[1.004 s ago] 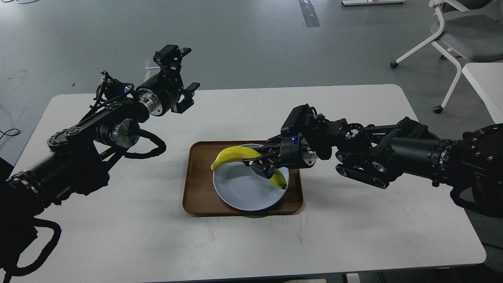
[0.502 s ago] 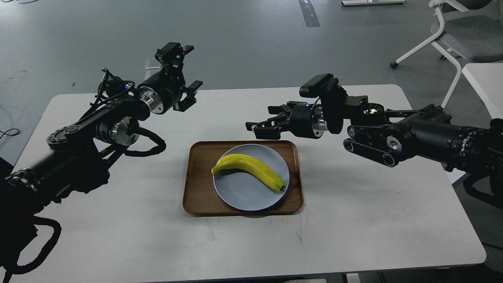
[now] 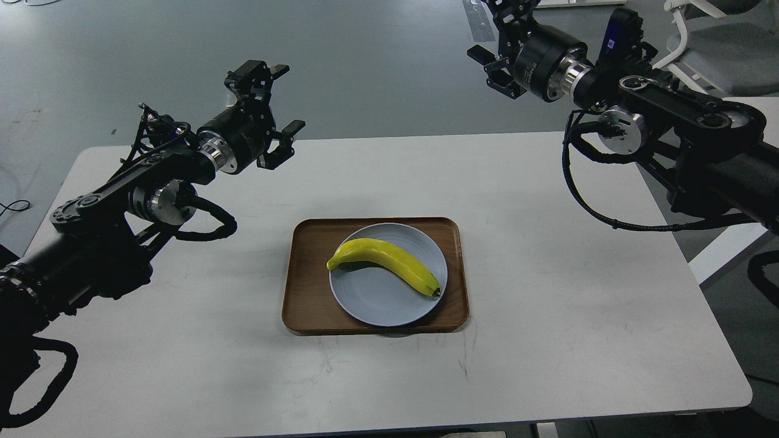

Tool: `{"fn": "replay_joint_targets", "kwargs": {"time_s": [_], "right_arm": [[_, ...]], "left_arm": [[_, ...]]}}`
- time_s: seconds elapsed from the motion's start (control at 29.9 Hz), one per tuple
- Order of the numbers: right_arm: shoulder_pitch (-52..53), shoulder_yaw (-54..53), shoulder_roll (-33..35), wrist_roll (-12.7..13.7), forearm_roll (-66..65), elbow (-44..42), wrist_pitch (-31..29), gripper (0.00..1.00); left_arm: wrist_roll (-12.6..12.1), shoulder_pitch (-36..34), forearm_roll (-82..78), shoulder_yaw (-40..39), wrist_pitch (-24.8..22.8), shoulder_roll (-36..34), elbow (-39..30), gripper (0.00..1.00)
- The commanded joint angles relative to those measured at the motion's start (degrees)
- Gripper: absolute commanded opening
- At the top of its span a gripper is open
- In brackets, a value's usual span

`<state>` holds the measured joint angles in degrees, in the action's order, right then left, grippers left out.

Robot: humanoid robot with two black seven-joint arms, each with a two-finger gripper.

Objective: Place banana on plate with both arms

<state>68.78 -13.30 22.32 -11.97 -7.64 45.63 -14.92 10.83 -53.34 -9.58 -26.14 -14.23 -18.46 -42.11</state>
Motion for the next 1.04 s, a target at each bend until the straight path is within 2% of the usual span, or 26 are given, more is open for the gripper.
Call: {"fn": "replay_joint_targets", "kwargs": {"time_s": [0.0, 0.2, 0.37, 0.54, 0.57, 1.0], "right_arm": [[-3.1, -4.4, 0.4, -0.1, 1.3, -0.1, -1.6, 1.00], [-6.1, -8.7, -1.0, -0.2, 1.3, 0.1, -1.6, 1.00], [-6.2, -8.9, -1.3, 0.9, 1.3, 0.2, -1.3, 1.00], [-6.5, -9.0, -1.8, 5.0, 1.4, 0.3, 1.5, 1.00], [-6.6, -9.0, -2.0, 5.2, 1.4, 0.3, 2.1, 1.00], [-7.0, -11.0, -3.3, 4.4, 1.3, 0.7, 2.1, 1.00]], "left_arm": [[1.6, 0.9, 0.0, 0.1, -1.1, -0.2, 0.0, 0.98], [2.1, 1.9, 0.2, 0.1, -1.8, -0.1, 0.0, 0.98], [1.9, 2.9, 0.4, 0.1, -1.8, 0.1, 0.0, 0.98], [1.7, 3.0, 0.4, 0.1, -1.8, 0.6, 0.0, 0.98], [1.7, 3.0, 0.4, 0.1, -1.7, 0.7, 0.0, 0.98], [2.1, 3.0, 0.6, 0.0, -1.8, 1.0, -0.1, 0.98]]}}
